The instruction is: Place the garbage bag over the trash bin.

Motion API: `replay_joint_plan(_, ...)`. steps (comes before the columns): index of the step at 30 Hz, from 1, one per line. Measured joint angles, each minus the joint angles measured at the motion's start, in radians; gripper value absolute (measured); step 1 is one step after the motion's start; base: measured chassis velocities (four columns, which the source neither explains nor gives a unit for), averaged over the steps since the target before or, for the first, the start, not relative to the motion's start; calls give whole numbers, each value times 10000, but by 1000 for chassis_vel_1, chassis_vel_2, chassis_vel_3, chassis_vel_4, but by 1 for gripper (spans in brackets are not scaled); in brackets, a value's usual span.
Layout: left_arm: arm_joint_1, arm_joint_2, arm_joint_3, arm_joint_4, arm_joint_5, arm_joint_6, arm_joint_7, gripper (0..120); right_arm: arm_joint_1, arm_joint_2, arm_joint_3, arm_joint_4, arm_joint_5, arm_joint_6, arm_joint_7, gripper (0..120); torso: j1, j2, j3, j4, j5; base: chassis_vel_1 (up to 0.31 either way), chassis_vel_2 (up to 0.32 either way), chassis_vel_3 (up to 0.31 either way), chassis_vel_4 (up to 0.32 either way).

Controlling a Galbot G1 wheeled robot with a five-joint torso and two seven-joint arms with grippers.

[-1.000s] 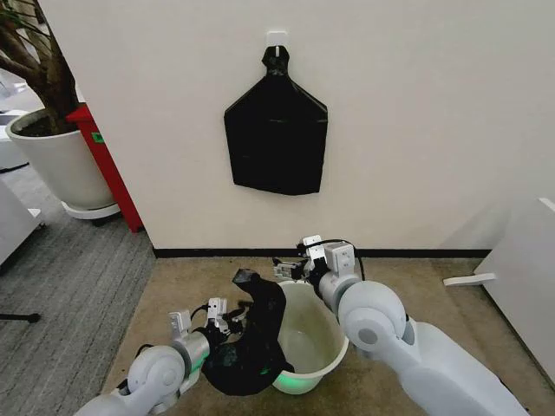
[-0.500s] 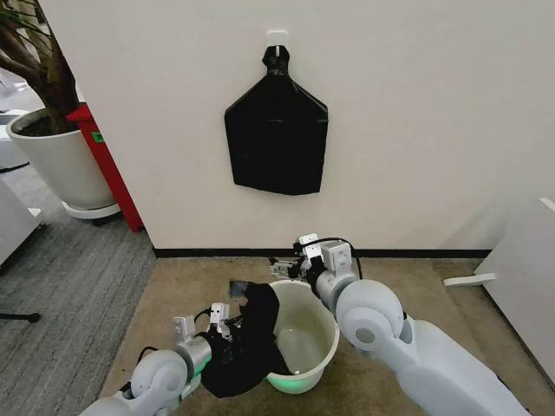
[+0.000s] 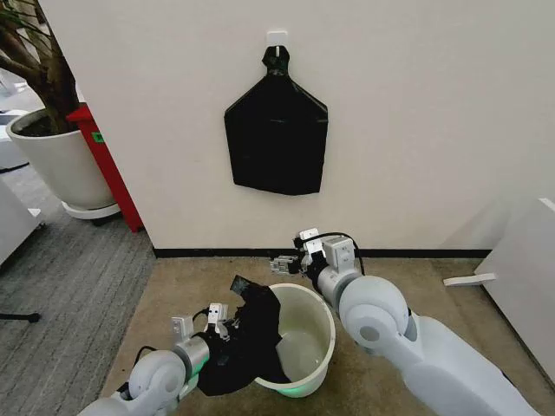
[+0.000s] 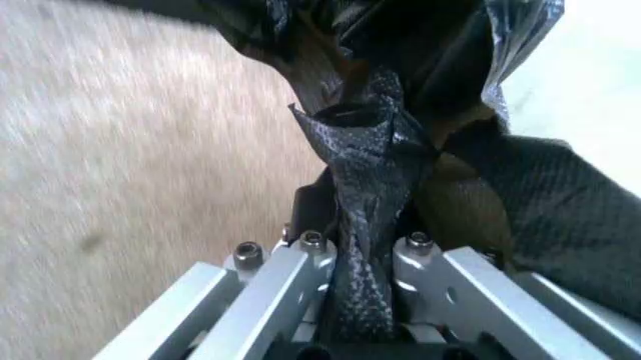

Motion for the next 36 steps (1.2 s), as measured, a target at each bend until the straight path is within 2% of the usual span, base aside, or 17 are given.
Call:
replay_joint_plan(7,31,47,-603,-739,159,-194,-838,4,258,410,-178,-78,1211,3,585,100,0,0,0,0,0,0,0,0,0)
replay_joint_plan(9,56,21,-703,-1098,144,-31,-1449,4,532,646,-343,-52,2228,99,1256,100,0,0,0,1,0,0,0,0,0)
replay_joint_plan(10,56,21,-703,-1098,144,-31,-1449,4,532,646,-343,-52,2228,99,1256,100,0,0,0,1,0,0,0,0,0)
replay_joint_plan(15,157,-71,-763,-1691,81,309,-2429,4,1183,1368,-714,-328,4065,674,2738,100,0,0,0,2,1,0,0,0,0)
replay_joint_plan(24,99,-309,-778,-1543,220,298,-2722,4,1524,1850,-1851,-1102,3734,612,2963,100,0,0,0,1,0,0,0,0,0)
replay_joint_plan(36,14,-339,-766,-1442,233,174,-2651,4,1179,1954,-2107,-1434,3186,387,2666,100,0,0,0,1,2,0,0,0,0)
